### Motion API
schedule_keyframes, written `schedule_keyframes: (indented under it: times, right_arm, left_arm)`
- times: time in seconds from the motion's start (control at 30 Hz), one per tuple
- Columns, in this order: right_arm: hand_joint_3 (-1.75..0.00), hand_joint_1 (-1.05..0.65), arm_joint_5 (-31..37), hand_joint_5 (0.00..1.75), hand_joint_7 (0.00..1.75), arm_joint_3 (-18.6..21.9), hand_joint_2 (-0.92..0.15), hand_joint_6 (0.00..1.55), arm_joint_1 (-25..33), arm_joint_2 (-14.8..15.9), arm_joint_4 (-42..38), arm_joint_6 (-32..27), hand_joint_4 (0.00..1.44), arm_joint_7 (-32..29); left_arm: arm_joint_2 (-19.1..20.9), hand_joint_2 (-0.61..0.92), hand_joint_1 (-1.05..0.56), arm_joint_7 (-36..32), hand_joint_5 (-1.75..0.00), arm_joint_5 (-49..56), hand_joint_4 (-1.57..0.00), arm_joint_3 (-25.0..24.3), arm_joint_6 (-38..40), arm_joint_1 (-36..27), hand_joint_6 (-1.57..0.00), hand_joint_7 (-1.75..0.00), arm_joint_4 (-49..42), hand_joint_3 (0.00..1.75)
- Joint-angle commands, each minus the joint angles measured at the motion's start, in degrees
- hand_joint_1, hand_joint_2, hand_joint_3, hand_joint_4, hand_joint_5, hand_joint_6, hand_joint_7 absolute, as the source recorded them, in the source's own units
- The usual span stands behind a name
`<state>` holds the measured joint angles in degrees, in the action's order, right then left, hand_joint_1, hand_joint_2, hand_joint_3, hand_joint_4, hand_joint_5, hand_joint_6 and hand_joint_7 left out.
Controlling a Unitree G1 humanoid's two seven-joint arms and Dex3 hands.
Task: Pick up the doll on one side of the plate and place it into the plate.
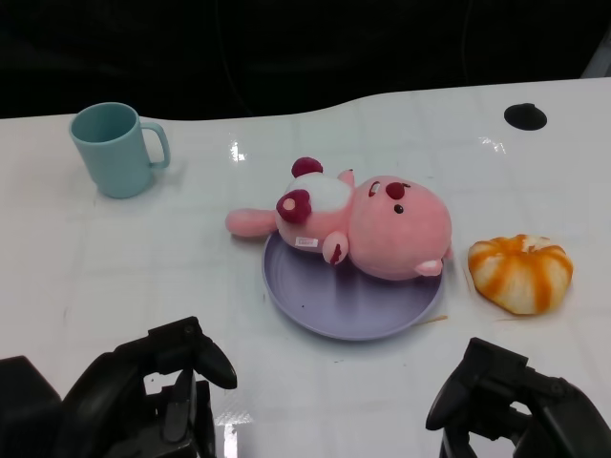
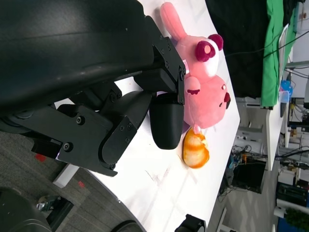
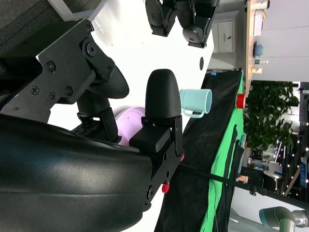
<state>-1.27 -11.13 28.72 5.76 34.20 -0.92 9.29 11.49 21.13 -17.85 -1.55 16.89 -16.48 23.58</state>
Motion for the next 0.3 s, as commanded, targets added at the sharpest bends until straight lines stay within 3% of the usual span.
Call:
schedule_keyframes:
  times: [0.03,0.3]
  right_arm:
    - [-1.39,0.08,-0.3,1.75,1.50,0.1,-0.41,0.60,-0.1,0.2,-0.1,0.4,0.68,-0.1]
    - [-1.37,0.04,-0.4,1.75,1.50,0.3,-0.41,0.60,-0.6,0.1,-0.3,-0.2,0.68,-0.3]
  left_arm:
    - [1.0,0.42,-0.03,0.5,-1.75,-0.1,-0.93,-0.7,-0.7,0.1,-0.84,-1.59,-0.3,1.46]
    - [1.1,0.42,-0.04,0.6,-1.75,-0.2,-0.93,-0.4,-1.1,0.6,-0.84,-1.61,-1.1,1.47]
